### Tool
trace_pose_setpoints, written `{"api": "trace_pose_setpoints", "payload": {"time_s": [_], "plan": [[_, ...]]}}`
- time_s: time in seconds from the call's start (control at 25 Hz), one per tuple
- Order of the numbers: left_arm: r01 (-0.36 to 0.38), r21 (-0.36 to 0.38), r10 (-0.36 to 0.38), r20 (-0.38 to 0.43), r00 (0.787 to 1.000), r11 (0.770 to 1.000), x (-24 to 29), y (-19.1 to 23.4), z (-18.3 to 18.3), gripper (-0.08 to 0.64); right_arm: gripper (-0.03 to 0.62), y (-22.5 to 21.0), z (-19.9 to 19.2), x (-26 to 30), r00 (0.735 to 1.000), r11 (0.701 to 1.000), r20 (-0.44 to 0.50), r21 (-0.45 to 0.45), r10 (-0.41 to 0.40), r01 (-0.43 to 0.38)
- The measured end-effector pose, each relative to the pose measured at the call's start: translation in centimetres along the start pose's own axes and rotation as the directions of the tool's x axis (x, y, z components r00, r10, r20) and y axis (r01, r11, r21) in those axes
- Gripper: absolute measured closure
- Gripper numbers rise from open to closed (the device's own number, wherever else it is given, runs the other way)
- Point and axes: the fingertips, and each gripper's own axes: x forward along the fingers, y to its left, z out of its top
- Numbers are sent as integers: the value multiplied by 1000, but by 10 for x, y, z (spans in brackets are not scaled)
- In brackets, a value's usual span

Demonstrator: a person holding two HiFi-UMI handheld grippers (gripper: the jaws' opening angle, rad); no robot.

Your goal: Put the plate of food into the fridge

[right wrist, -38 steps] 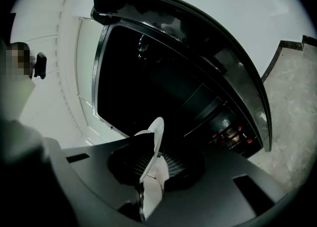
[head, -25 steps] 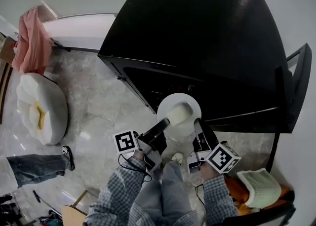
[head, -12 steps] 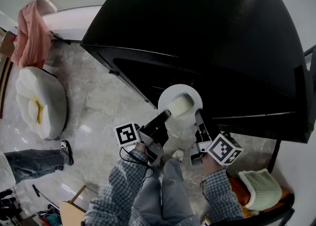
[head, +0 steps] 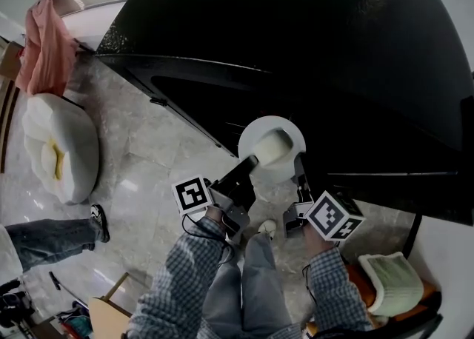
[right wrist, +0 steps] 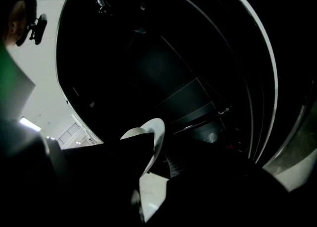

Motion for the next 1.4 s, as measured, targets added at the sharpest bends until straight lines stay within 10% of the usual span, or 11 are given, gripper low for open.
{"api": "trace_pose_setpoints", "payload": {"time_s": [0.56,0.84,1.0,1.12,1.4], "plan": [[-23,-19,24,40,999,1000,18,10,8,525,469,-7,-1,4,999,1000,-34,-10,-19,18],[-22,-20,23,45,999,1000,23,15,12,523,469,9,-12,-7,996,984,-88,-176,19,-35],[-22,-12,23,41,999,1000,28,15,13,525,469,21,-17,-14,994,921,-112,-387,7,-50],[-27,-11,27,34,999,1000,30,15,14,525,469,40,-22,-15,989,792,-150,-603,5,-95],[-19,-10,20,29,999,1000,35,13,14,523,469,56,-51,-7,966,262,-234,-944,-108,-199]]}}
